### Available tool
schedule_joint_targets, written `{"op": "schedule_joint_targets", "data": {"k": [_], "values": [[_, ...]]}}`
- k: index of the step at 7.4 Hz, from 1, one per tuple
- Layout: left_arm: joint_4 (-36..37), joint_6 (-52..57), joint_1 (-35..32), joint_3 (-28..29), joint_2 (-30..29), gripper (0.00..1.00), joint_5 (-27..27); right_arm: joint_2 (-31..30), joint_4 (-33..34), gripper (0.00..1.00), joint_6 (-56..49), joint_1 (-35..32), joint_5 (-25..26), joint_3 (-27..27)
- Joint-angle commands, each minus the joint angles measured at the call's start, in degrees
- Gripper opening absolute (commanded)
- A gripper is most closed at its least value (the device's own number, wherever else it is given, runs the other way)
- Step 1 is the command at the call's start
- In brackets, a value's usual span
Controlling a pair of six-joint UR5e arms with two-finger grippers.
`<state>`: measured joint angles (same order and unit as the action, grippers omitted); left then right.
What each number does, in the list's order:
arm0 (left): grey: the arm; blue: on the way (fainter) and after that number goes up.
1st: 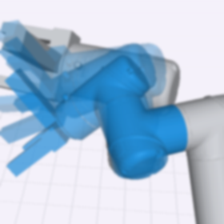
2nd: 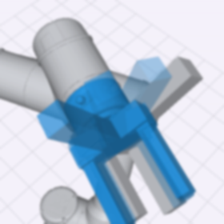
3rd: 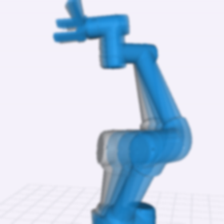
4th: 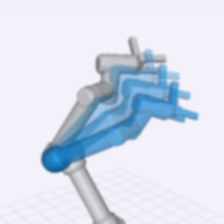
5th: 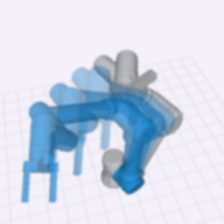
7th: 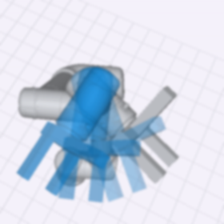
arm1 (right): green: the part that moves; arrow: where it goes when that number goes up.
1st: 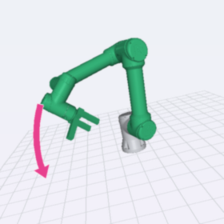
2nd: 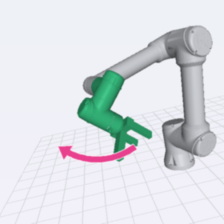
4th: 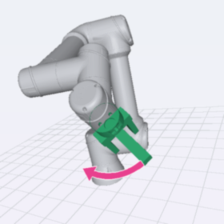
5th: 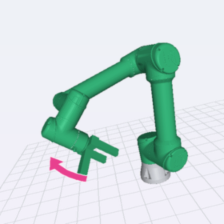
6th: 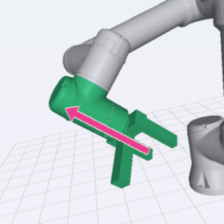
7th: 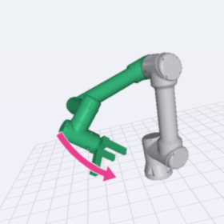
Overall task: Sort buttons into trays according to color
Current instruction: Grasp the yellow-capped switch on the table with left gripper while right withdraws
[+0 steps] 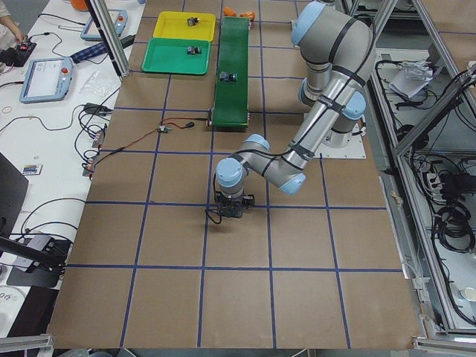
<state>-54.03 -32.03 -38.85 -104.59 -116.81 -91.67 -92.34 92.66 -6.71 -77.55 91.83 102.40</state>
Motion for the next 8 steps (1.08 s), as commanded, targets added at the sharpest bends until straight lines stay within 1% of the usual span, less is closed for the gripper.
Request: {"op": "schedule_joint_targets", "data": {"k": [1,2,3,4,5,7,8], "values": [[-0.1,0.1,-0.3,1.6,-0.3,0.34,0.4,0.1,0.6,1.0,-0.1,-3.5,-0.9,0.3],[-0.1,0.8,-0.3,2.0,0.6,0.17,2.9,0.9,0.9,1.0,0.0,-6.0,-1.0,0.3],[-0.8,1.3,-0.5,2.5,1.2,0.05,2.9,1.7,0.7,1.0,-0.1,-6.8,-1.1,0.3],[-1.1,2.4,-0.7,2.5,2.2,0.01,3.0,2.0,0.7,1.0,-0.1,-6.8,-1.0,0.3],[-1.2,6.1,-2.4,2.5,4.6,0.0,3.0,2.3,0.7,1.0,0.0,-6.9,-1.1,0.3],[-1.6,15.4,-8.7,1.4,10.1,0.0,3.1,2.4,0.7,1.0,0.7,-7.0,-1.0,0.4],[-3.7,21.2,-12.7,1.0,12.2,0.0,2.9,2.5,0.8,1.0,0.8,-7.0,-1.1,0.5]]}}
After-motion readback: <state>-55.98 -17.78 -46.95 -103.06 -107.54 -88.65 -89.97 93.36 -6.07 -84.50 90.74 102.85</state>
